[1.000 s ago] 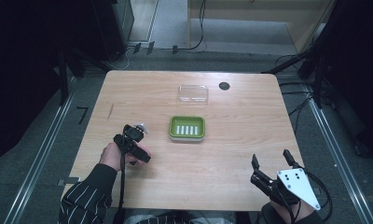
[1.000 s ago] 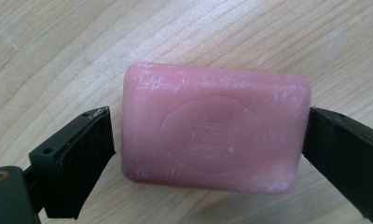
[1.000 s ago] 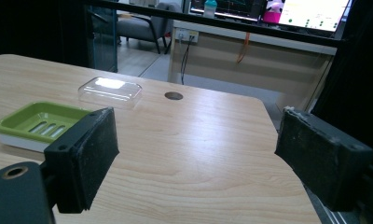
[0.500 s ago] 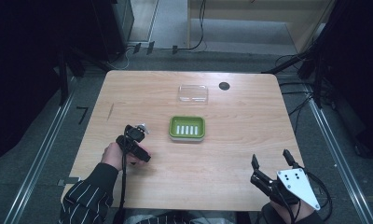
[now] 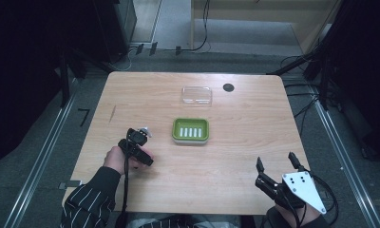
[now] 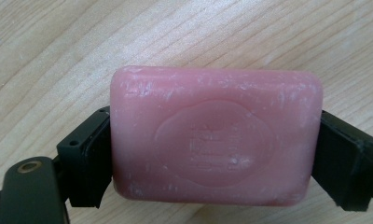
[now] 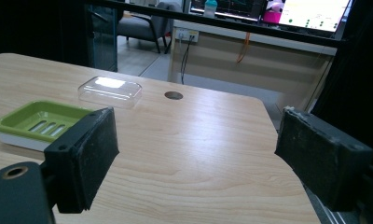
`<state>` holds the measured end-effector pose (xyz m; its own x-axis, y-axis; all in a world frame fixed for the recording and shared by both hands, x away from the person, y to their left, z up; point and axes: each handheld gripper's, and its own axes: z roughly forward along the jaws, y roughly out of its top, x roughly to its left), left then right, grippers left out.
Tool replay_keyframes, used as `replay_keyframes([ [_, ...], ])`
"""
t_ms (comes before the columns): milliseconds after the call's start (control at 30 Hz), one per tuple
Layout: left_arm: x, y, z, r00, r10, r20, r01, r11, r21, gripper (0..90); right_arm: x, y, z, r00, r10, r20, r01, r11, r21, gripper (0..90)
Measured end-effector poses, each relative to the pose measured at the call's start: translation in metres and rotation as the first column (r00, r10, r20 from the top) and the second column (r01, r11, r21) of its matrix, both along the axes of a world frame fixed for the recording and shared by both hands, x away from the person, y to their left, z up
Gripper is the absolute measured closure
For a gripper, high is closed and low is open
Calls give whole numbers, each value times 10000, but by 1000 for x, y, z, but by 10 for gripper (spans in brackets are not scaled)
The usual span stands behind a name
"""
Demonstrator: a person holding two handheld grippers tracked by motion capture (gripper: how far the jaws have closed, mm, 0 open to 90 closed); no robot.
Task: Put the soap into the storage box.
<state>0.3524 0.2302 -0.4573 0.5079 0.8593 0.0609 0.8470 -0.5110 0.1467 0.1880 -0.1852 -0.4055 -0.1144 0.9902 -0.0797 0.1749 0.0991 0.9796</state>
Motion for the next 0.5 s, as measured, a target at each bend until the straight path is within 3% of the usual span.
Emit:
replay_keyframes([
  [500,-2,2,-1,9998,70,163,-66,9998,-205,135,0,0,0,10000,-4,18,4,10000,-16,127],
])
